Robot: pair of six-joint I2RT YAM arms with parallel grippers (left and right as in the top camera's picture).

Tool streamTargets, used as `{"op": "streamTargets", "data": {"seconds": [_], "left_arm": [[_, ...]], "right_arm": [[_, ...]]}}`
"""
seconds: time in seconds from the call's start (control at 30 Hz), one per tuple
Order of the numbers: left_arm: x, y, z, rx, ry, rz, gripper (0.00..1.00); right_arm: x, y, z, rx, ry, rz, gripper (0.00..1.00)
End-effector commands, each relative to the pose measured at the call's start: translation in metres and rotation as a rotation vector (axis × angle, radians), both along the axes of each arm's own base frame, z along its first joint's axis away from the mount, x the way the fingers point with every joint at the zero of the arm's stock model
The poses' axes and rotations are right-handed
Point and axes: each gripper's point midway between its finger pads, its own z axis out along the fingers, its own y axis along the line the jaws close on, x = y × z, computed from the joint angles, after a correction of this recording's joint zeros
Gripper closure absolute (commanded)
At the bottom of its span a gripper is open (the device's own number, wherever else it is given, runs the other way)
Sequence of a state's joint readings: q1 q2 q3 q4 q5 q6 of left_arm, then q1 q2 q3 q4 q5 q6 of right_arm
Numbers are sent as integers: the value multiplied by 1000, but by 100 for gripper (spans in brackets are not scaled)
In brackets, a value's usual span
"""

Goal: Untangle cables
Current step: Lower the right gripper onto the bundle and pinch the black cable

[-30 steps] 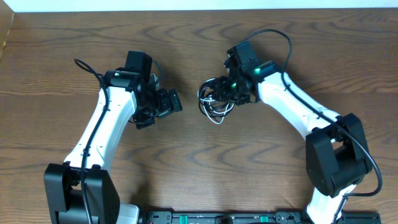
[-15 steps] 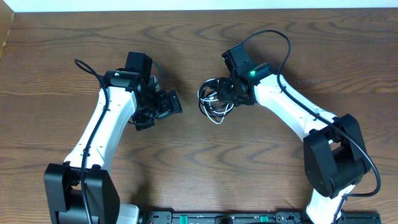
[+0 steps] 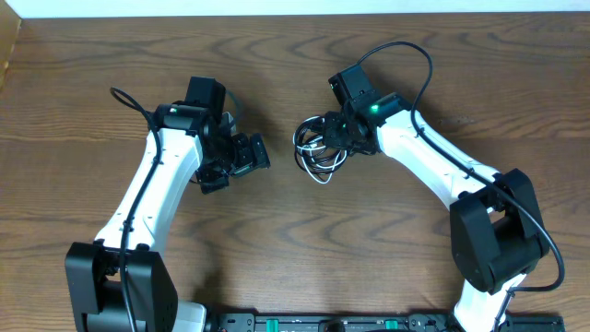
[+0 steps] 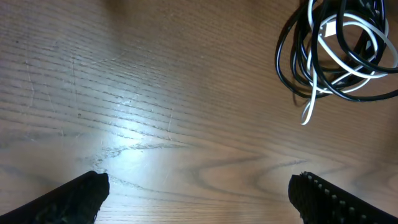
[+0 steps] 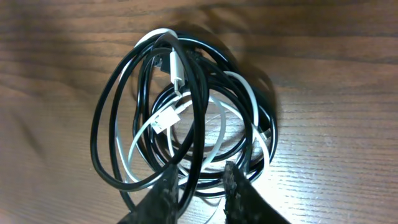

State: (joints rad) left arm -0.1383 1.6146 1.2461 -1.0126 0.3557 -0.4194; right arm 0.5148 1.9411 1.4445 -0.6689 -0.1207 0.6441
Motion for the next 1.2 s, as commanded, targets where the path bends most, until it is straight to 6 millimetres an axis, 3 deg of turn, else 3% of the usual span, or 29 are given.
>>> {"op": "streamTargets", "data": {"seconds": [0.0, 0.13, 0.33, 0.43, 0.7, 0.9, 1.1, 1.17], "left_arm": [[1, 3, -2, 17, 3, 8, 2], [1, 3, -2, 17, 4, 8, 2], [1, 3, -2, 17, 4, 8, 2], [1, 3, -2, 17, 4, 8, 2], [1, 3, -2, 17, 4, 8, 2], [0, 3, -2, 18, 8, 8, 2], [0, 3, -2, 17, 8, 8, 2], [0, 3, -2, 17, 8, 8, 2]], "right_arm": [[3, 2, 0, -20, -14, -5, 78], [4, -1, -1, -31, -21, -12, 87], [5, 3, 1, -21, -31, -7, 84], [3, 4, 0, -24, -26, -3, 75], [-4, 15, -5, -31, -31, 25, 74], [-2, 13, -11, -43, -28, 19, 81], [-2, 13, -13, -46, -25, 19, 99], [0, 13, -12, -43, -30, 18, 99]]}}
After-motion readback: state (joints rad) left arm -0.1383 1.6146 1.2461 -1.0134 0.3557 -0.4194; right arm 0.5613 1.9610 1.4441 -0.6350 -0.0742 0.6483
